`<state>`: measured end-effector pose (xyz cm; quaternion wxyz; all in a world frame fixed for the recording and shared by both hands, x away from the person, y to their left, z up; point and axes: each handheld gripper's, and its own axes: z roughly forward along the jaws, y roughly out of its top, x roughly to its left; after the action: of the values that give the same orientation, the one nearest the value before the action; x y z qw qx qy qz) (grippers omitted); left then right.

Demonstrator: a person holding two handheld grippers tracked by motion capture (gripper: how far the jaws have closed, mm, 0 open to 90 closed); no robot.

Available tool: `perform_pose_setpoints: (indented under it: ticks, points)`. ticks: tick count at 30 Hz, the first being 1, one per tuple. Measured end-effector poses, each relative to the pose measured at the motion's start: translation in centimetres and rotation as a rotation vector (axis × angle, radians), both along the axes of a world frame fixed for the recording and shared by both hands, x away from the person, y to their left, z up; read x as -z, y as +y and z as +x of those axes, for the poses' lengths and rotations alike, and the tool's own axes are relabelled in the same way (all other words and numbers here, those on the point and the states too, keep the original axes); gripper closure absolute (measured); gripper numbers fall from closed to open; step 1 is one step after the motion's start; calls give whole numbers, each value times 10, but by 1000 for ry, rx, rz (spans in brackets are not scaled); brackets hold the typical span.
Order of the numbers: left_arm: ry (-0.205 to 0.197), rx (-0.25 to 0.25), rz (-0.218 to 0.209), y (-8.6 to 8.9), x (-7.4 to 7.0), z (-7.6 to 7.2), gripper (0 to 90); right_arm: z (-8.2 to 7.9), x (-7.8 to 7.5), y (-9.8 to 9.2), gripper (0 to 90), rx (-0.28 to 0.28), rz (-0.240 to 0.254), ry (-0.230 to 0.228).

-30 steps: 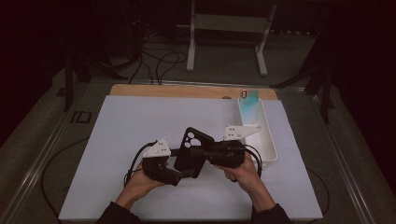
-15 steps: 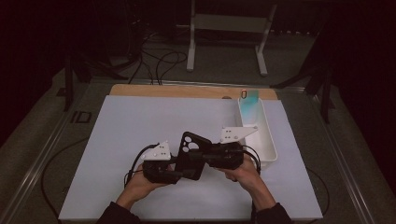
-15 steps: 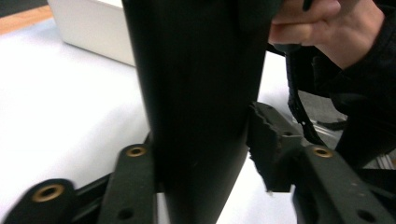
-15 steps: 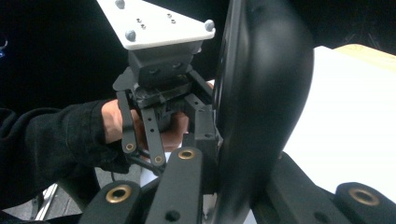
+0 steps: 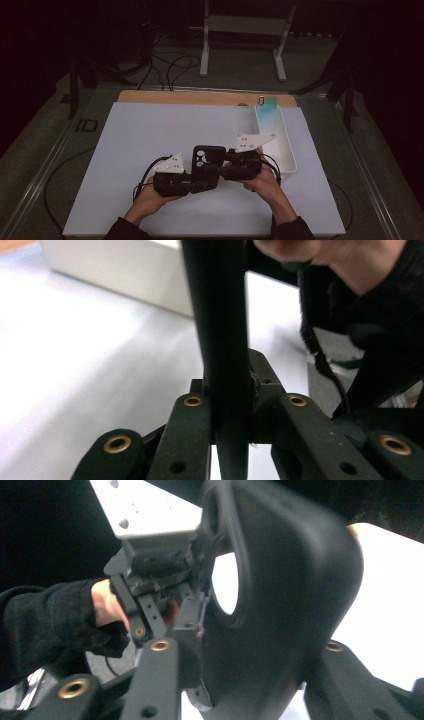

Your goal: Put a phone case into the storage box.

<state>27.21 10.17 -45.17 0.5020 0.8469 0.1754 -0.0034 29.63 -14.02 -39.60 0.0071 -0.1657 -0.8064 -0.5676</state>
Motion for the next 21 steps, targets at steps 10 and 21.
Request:
perform_pose_setpoints:
  ticks: [10,21]
  points:
    - [-41,-65,16,0,0,-1,858,-1,4,4,434,72,-19,-11]
    - [-61,-196,-14,11,-4,3,859,-1,8,1,205,204,-53,5]
